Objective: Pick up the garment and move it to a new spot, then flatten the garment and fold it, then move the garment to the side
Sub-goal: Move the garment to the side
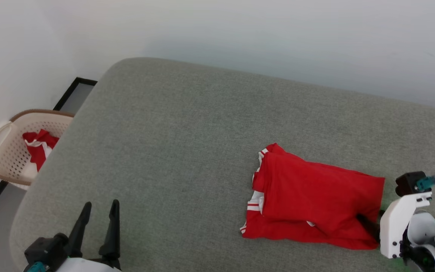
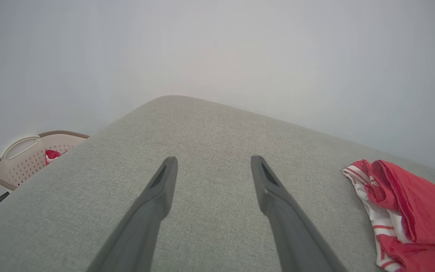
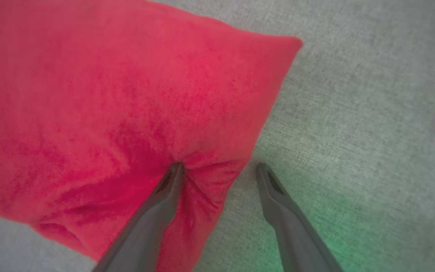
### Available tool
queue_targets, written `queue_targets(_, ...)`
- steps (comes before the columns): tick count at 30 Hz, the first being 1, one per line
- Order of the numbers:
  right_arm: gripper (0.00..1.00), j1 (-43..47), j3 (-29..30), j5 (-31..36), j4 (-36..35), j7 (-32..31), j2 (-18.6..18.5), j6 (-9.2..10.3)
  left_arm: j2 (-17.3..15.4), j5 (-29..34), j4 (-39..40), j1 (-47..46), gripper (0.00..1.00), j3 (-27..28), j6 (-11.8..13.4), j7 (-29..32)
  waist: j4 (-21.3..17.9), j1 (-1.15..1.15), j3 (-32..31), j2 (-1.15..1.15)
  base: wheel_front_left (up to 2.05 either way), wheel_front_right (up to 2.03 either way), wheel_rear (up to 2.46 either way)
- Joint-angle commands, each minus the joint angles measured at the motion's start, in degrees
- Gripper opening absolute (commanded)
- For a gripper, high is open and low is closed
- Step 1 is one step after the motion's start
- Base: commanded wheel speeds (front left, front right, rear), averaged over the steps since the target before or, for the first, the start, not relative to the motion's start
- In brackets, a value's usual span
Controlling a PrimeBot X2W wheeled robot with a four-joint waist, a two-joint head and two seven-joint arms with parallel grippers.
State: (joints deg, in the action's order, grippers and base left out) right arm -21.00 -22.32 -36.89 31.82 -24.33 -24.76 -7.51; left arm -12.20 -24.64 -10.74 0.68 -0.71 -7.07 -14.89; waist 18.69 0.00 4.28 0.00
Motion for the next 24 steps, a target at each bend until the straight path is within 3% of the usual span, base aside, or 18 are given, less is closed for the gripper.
queue_targets(1, 1.00, 0.2, -0.6, -0.5, 2.2, -2.7, 1.2, 0.04, 0.2, -0.3, -0.3, -0.6, 1.00, 0.0, -0.2, -0.2, 0.5, 0.00, 0.5, 0.00, 0.00, 0.00, 0.00)
queue_targets(2, 0.98, -0.2, -1.3, -0.4, 2.9, -4.3, 1.4, 0.04, 0.2, -0.4, -0.4, -0.8, 1.00, -0.1, -0.3, -0.2, 0.6, 0.00, 0.6, 0.00, 0.00, 0.00, 0.00)
queue_targets(3, 0.45, -0.4, -1.9, -0.5, 3.2, -5.4, 1.6, 0.04, 0.3, -0.4, -0.5, -0.9, 1.00, -0.2, -0.3, -0.3, 0.7, 0.00, 0.7, 0.00, 0.00, 0.00, 0.00)
queue_targets(4, 0.00, -0.7, -2.4, -0.5, 3.6, -6.7, 1.6, 0.04, 0.3, -0.5, -0.7, -1.1, 1.00, -0.2, -0.3, -0.3, 0.7, 0.00, 0.8, 0.00, 0.00, 0.00, 0.00)
queue_targets(13, 0.00, -5.3, -2.1, 1.0, 1.6, -8.0, -0.2, 0.08, 0.5, -0.5, -0.7, -1.3, 1.00, 0.6, -0.4, -0.3, -0.1, 0.00, 1.4, 0.00, 0.00, 0.00, 0.00)
queue_targets(24, 0.00, -9.3, -0.9, 3.0, -7.6, -10.4, -7.1, 0.06, 0.2, 0.6, 1.1, -4.3, 1.00, 0.4, -0.4, -0.2, -5.7, 0.00, 4.1, 0.00, 0.00, 0.00, 0.00)
